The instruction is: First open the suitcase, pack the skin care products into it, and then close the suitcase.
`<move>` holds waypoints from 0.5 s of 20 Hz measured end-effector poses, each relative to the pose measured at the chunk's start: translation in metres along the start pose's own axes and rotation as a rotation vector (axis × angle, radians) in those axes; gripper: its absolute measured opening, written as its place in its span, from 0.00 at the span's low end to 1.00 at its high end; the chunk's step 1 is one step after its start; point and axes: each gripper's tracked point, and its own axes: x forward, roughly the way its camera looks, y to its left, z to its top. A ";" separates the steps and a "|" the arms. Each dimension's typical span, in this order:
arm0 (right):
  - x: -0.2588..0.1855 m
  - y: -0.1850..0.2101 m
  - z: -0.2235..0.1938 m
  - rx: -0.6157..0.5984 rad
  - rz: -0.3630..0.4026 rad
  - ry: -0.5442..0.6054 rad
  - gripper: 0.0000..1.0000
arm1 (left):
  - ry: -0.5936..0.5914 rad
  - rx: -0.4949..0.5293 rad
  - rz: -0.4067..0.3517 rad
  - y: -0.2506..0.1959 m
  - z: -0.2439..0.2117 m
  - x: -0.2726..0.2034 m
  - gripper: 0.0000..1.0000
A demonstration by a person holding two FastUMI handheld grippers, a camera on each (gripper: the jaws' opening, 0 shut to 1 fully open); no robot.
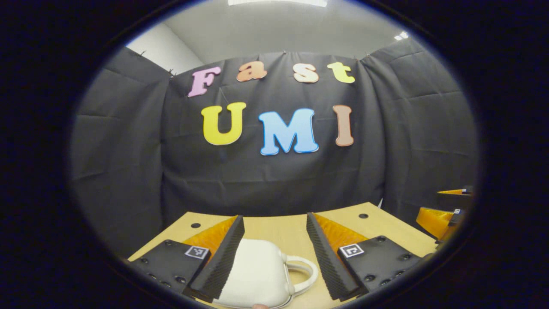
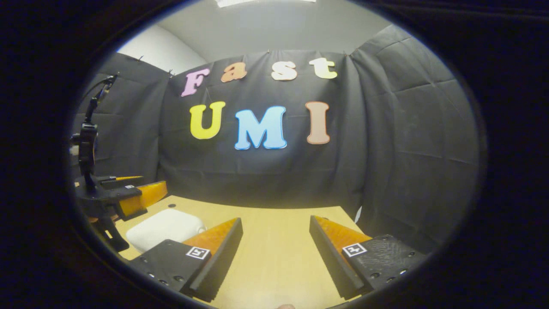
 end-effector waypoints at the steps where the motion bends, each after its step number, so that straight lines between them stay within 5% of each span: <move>1: -0.002 -0.005 0.000 0.001 -0.006 -0.008 0.96 | -0.018 -0.004 0.001 -0.007 0.006 -0.002 0.94; 5: -0.012 -0.037 0.003 0.006 -0.004 -0.043 0.96 | -0.027 0.000 0.070 -0.026 0.006 -0.016 0.94; 10: -0.040 -0.111 -0.002 0.034 0.003 -0.061 0.96 | -0.029 -0.071 0.146 -0.107 0.003 -0.037 0.94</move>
